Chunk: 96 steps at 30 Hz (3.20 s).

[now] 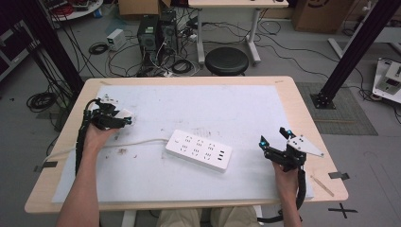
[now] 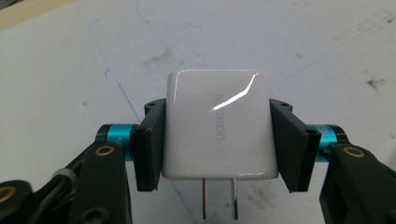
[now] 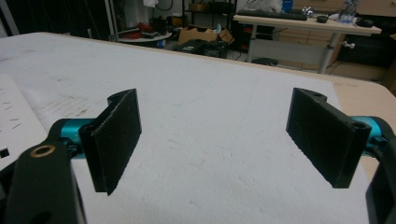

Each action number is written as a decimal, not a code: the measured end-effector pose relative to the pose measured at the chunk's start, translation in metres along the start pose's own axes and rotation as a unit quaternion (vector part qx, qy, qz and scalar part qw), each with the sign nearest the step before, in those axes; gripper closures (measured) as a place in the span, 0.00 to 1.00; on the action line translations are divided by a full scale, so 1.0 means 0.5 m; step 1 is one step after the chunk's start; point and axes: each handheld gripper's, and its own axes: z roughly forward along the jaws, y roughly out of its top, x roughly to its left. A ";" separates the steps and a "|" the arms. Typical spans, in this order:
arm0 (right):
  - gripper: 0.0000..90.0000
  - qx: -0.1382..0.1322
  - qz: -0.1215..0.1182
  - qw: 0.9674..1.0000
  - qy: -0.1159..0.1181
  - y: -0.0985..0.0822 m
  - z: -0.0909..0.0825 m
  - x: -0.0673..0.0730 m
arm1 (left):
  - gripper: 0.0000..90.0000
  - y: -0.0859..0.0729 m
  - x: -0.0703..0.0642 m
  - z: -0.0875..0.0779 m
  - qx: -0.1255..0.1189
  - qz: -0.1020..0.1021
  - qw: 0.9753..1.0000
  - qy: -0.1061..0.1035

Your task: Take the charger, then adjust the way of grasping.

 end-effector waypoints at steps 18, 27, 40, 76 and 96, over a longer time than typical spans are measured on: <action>0.21 0.002 0.002 1.000 -0.002 0.000 -0.001 0.002 | 0.47 0.023 -0.110 -0.070 -0.050 0.042 0.998 -0.021; 0.21 0.005 -0.003 1.000 0.006 0.001 0.001 0.005 | 0.47 0.037 -0.205 -0.096 -0.082 0.084 0.992 -0.040; 0.21 0.022 0.000 0.999 0.029 0.006 0.011 0.011 | 0.47 0.023 -0.331 -0.074 -0.103 0.127 0.985 -0.058; 0.21 0.082 0.108 0.943 0.303 0.093 0.054 0.157 | 0.47 0.012 -0.605 -0.038 -0.250 0.330 0.909 0.043; 0.29 0.089 0.126 0.922 0.355 0.087 0.079 0.196 | 0.47 0.011 -0.640 -0.029 -0.274 0.331 0.903 0.027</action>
